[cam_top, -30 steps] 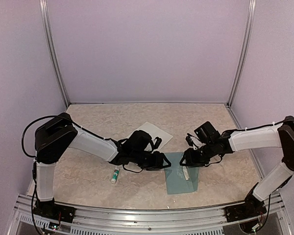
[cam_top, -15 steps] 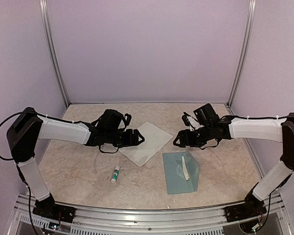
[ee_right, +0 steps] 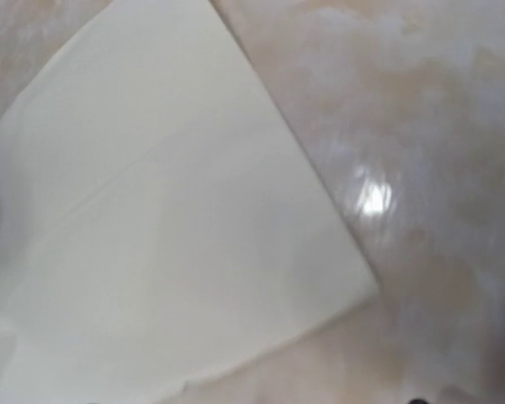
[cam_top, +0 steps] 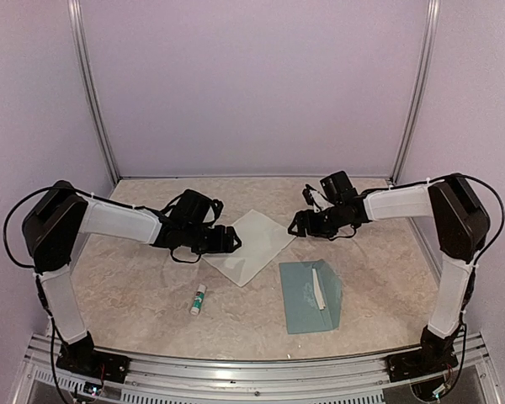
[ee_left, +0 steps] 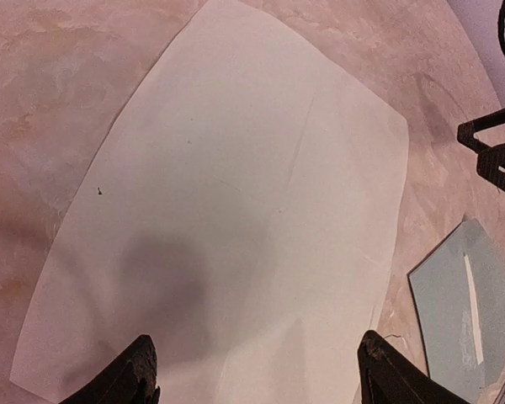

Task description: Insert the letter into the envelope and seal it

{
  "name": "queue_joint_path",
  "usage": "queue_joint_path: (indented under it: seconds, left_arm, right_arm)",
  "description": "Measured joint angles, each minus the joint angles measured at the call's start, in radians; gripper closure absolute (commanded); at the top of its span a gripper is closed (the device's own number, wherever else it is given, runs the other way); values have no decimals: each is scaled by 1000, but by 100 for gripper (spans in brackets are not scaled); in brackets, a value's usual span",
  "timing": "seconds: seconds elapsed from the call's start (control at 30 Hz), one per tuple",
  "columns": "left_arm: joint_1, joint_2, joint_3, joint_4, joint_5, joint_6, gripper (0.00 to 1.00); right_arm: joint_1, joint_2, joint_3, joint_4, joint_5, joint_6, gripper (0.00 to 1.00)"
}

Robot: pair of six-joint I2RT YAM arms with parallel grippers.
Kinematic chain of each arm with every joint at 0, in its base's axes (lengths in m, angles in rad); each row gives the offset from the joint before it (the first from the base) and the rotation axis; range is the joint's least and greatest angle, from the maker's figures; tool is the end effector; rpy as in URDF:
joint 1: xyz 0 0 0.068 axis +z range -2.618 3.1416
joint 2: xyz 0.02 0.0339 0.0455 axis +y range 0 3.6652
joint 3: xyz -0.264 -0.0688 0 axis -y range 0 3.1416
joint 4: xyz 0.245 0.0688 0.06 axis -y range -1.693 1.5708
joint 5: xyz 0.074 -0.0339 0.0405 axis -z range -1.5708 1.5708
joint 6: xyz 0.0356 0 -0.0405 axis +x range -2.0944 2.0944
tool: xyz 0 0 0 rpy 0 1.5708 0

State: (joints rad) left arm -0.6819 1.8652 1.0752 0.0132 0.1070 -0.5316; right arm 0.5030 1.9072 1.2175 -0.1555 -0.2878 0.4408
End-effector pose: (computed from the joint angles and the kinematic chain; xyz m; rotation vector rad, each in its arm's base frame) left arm 0.3001 -0.2486 0.1576 0.2396 2.4469 -0.6957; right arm 0.3509 0.2046 0.1722 -0.2166 2.5112 0.7591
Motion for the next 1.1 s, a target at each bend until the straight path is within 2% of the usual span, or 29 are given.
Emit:
queue_joint_path:
  seconds: [0.2, 0.37, 0.6, 1.1]
  left_arm:
    - [2, 65, 30, -3, -7, 27, 23]
    - [3, 89, 37, -12, -14, 50, 30]
    - [9, 103, 41, 1, -21, 66, 34]
    - [11, 113, 41, 29, -20, 66, 35]
  right_arm:
    - [-14, 105, 71, 27, -34, -12, 28]
    - [-18, 167, 107, 34, -53, -17, 30]
    - [-26, 191, 131, 50, -70, -17, 31]
    - [-26, 240, 150, 124, -219, 25, 42]
